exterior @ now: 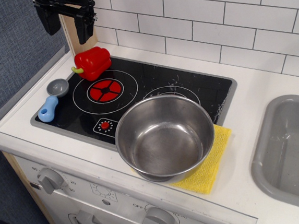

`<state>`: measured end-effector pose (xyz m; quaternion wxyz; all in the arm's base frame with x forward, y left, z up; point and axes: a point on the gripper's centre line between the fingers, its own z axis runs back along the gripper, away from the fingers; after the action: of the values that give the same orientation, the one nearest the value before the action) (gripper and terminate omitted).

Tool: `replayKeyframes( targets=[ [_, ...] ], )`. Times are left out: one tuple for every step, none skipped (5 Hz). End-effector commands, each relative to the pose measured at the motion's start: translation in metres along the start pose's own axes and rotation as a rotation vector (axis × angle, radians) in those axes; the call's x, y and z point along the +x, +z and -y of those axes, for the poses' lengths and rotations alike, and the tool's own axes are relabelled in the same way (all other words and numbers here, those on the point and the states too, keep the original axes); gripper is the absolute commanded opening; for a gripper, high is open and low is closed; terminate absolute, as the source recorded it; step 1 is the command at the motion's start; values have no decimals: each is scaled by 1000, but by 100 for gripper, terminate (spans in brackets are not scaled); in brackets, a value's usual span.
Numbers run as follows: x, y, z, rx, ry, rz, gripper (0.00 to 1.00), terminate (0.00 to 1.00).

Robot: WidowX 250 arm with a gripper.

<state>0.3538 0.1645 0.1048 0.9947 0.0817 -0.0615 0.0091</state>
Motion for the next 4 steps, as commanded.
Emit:
replayKeyframes(
  targets=[
    [0, 0, 0, 0, 0, 0, 100, 0],
    [-18, 7, 15, -160, -12, 15, 100, 0],
    [-35, 30, 36, -146, -43, 32, 100, 0],
    [-55, 62, 63, -133, -146, 94, 100, 0]
  ],
)
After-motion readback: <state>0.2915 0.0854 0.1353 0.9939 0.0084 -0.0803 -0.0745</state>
